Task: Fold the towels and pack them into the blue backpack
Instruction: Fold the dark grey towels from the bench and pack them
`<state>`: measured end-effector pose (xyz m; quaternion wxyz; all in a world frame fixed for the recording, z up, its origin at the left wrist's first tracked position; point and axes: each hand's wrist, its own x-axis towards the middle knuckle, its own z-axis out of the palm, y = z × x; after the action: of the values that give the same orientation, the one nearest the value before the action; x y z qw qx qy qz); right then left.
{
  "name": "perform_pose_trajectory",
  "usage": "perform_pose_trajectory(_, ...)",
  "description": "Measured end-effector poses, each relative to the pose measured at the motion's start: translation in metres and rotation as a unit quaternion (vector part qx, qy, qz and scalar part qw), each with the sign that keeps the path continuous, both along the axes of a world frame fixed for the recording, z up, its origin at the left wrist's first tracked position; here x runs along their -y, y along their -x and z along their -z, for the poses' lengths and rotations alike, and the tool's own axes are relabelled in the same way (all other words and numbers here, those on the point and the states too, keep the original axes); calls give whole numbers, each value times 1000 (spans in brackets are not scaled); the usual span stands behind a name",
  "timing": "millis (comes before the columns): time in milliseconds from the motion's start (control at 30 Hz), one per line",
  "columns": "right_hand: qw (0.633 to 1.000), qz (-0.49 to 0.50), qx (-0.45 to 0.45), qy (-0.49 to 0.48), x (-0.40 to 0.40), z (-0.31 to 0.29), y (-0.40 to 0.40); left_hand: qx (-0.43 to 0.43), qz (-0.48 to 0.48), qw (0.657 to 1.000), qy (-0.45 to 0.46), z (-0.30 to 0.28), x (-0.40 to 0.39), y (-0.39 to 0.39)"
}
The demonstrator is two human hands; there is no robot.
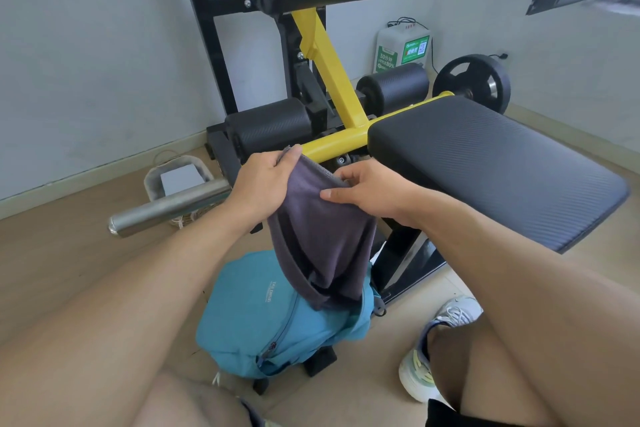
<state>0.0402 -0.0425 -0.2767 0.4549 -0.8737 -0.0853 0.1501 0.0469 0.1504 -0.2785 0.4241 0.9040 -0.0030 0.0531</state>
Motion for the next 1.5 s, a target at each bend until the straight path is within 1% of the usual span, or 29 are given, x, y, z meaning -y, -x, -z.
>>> perform_pose_trajectory(67, 1000, 9, -24, 10, 3, 4, -3, 11, -5, 1000, 10, 1, 0, -1)
perform_pose_trajectory(100, 999, 9, -39, 18, 6, 7, -4, 16, -18, 999, 29, 2, -1, -2)
perform_pose_trajectory(200, 994, -8, -87, 62, 10, 12, -6, 52, -89, 987, 119, 5, -10, -9)
perform_pose_trajectory(267, 992, -6, -95, 87, 8, 15, -7, 71, -152, 973, 158, 8, -23, -17)
perform_pose_trajectory(333, 991, 17, -87, 104, 8, 17, -9, 67, -228, 958, 161, 17, -39, -24)
perform_pose_trajectory(367, 989, 26, -83, 116, 8, 18, -10, 54, -268, 947, 168, 21, -48, -27)
perform_pose_trajectory(467, 978, 27, -79, 191, 15, 19, -12, 17, -344, 907, 243, 30, -69, -36)
perform_pose_trajectory(500, 972, 23, -78, 219, 16, 19, -11, 12, -355, 903, 240, 28, -72, -36)
perform_pose_trajectory(567, 969, 20, -60, 240, 14, 17, -9, 38, -330, 918, 215, 24, -69, -32)
perform_pose_trajectory(600, 974, 27, -43, 219, 12, 16, -9, 55, -295, 933, 199, 22, -66, -30)
perform_pose_trajectory(667, 988, 43, -7, 147, 5, 11, -6, 56, -186, 972, 135, 13, -53, -20)
perform_pose_trajectory(700, 991, 37, 16, 127, -1, 8, -3, 43, -110, 989, 94, 9, -46, -15)
perform_pose_trajectory(733, 992, 24, 42, 120, -6, 5, -1, 20, -32, 998, 56, 7, -38, -12)
perform_pose_trajectory(800, 989, 6, 92, 116, -15, 0, 2, -52, 99, 994, 6, 4, -21, -6)
perform_pose_trajectory(833, 987, 5, 115, 111, -19, -2, 2, -87, 140, 986, 0, 5, -15, -5)
perform_pose_trajectory(867, 985, 9, 133, 106, -22, -4, 3, -113, 162, 980, 3, 6, -9, -4)
perform_pose_trajectory(933, 984, 27, 149, 89, -25, -5, 1, -117, 159, 980, -7, 6, -5, -5)
perform_pose_trajectory(1033, 987, 40, 139, 62, -27, -4, 2, -84, 142, 986, -6, 5, -8, -7)
perform_pose_trajectory(1100, 989, 31, 129, 71, -26, -2, 2, -72, 152, 986, -17, 6, -11, -7)
perform_pose_trajectory(1167, 989, 25, 116, 93, -24, 0, 1, -51, 139, 988, -51, 8, -15, -8)
perform_pose_trajectory(1233, 990, 28, 94, 103, -18, 1, -4, -23, 88, 993, -73, 13, -22, -13)
perform_pose_trajectory(1300, 992, 44, 64, 103, -9, 6, -12, 1, 6, 996, -88, 19, -35, -20)
perform_pose_trajectory(1367, 992, 59, 20, 110, 0, 15, -18, 0, -73, 993, -95, 30, -50, -26)
perform_pose_trajectory(1433, 990, 64, -15, 121, 6, 25, -21, -18, -104, 991, -83, 41, -62, -29)
perform_pose_trajectory(1500, 992, 65, -4, 111, 7, 28, -21, -19, -96, 994, -49, 42, -65, -28)
